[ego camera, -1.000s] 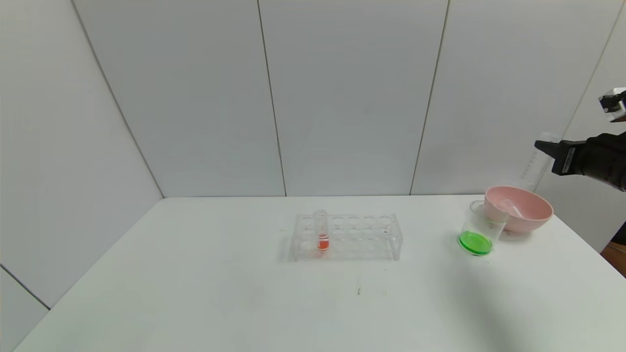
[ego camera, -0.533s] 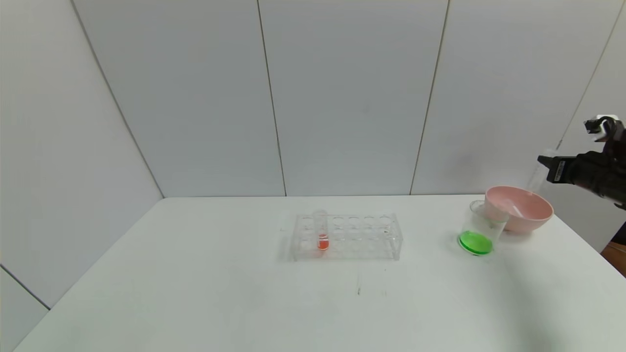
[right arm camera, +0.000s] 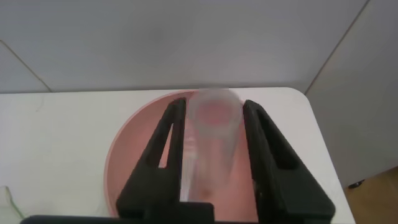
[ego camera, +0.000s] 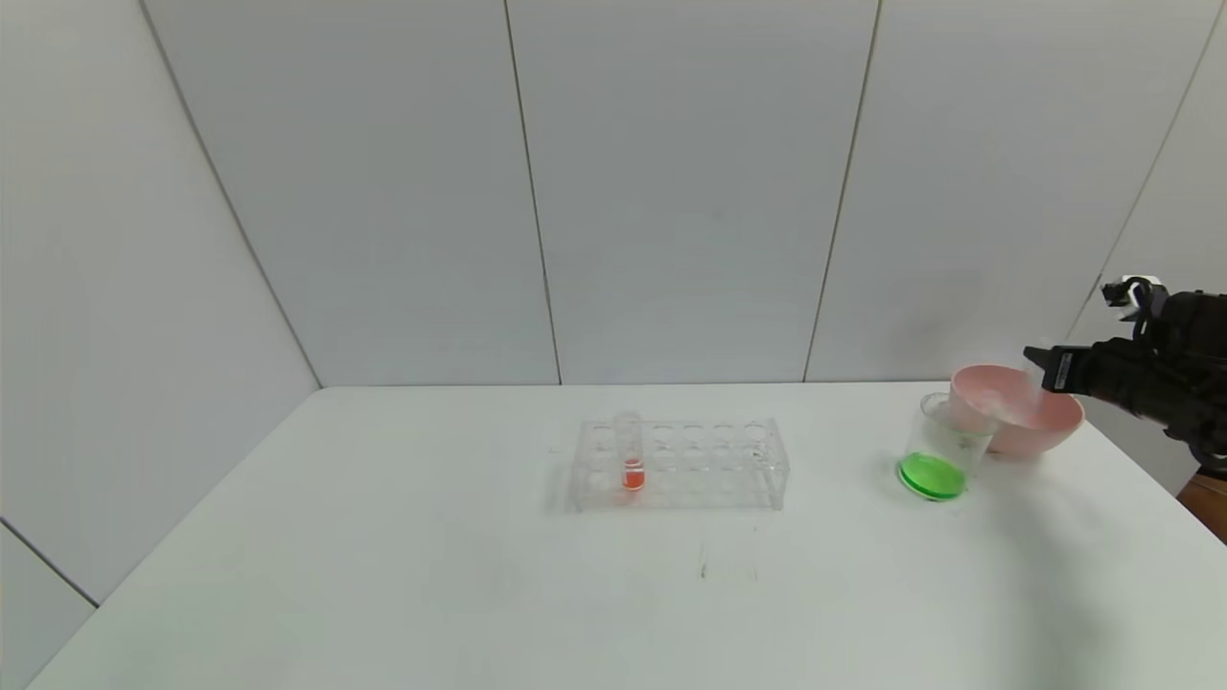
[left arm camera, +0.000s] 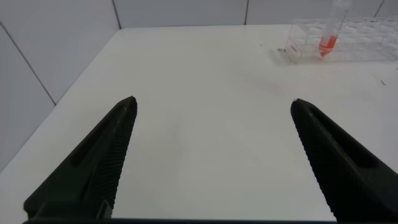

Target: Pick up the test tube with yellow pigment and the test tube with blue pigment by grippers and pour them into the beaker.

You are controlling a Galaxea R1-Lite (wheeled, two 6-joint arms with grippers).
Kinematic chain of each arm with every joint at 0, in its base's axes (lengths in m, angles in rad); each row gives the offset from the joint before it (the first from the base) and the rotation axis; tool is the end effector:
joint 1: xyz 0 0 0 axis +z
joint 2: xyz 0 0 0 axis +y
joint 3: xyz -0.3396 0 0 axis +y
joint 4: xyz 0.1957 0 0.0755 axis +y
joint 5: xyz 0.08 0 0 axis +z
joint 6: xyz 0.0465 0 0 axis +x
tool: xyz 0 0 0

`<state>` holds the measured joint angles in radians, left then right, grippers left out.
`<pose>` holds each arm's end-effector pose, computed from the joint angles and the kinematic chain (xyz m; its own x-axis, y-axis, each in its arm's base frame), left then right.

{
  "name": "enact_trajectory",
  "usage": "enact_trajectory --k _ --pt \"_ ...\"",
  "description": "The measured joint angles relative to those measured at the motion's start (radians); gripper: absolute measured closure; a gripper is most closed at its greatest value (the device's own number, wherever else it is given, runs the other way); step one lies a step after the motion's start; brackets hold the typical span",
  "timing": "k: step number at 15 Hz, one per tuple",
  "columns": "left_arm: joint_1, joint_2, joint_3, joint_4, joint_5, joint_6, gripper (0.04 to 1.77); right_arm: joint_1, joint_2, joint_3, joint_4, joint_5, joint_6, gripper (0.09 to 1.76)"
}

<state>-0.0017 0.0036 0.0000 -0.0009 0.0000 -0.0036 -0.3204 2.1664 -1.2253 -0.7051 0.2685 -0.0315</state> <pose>-0.0171 0.0000 0.0757 1.0000 -0.0017 -0.0027 0.0017 1.0000 -0.0036 0.4672 -0.1420 0.1382 0.9733 -0.0435 -0.2254 0.0518 0.9982 0.0314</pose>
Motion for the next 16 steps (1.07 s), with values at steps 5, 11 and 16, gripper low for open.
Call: enact_trajectory --k 5,11,16 --pt "0.000 0.000 0.000 0.000 0.000 0.000 0.05 0.016 0.030 -0.048 0.008 -0.011 0.000 0.66" --pt "0.000 0.000 0.000 0.000 0.000 0.000 0.05 0.134 -0.032 -0.056 0.023 -0.046 0.001 0.38" --pt "0.000 0.000 0.000 0.000 0.000 0.000 0.05 0.258 -0.199 0.033 0.044 -0.067 0.041 0.27"
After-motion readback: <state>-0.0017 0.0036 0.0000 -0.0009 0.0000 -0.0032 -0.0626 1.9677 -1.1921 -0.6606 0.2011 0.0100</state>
